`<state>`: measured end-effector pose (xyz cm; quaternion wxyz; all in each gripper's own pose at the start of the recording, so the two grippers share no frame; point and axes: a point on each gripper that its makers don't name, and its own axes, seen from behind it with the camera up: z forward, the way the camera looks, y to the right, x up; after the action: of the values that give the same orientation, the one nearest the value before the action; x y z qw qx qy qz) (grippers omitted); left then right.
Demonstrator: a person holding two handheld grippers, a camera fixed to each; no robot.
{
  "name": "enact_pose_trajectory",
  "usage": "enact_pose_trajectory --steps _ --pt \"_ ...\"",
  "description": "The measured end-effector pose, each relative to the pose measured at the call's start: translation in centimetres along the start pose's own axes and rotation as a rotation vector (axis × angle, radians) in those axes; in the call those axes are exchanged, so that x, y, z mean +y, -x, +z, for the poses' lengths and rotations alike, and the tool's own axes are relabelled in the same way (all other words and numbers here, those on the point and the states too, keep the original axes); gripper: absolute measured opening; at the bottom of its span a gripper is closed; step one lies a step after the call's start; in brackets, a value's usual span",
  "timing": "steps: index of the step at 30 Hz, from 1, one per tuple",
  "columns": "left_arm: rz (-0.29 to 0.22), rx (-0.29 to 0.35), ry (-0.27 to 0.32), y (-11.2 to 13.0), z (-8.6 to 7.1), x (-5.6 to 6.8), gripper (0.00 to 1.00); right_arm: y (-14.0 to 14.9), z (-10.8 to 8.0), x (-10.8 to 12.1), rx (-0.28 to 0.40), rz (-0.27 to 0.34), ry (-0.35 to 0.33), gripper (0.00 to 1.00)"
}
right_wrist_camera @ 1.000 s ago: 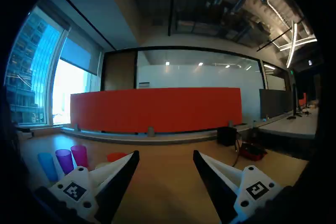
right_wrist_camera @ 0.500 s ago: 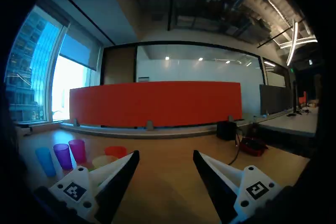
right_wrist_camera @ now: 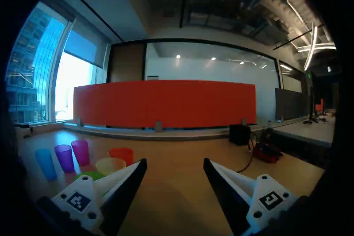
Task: Pour water
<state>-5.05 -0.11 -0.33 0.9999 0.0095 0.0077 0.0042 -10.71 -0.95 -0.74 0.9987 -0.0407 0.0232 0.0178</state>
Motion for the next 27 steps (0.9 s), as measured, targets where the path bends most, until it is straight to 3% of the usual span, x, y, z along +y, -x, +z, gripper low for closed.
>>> enact_pose_trajectory --steps 27 --pt "0.0 0.0 0.0 0.04 0.0 0.05 0.97 0.03 -0.08 -0.33 -0.004 0.0 -0.012 0.99"
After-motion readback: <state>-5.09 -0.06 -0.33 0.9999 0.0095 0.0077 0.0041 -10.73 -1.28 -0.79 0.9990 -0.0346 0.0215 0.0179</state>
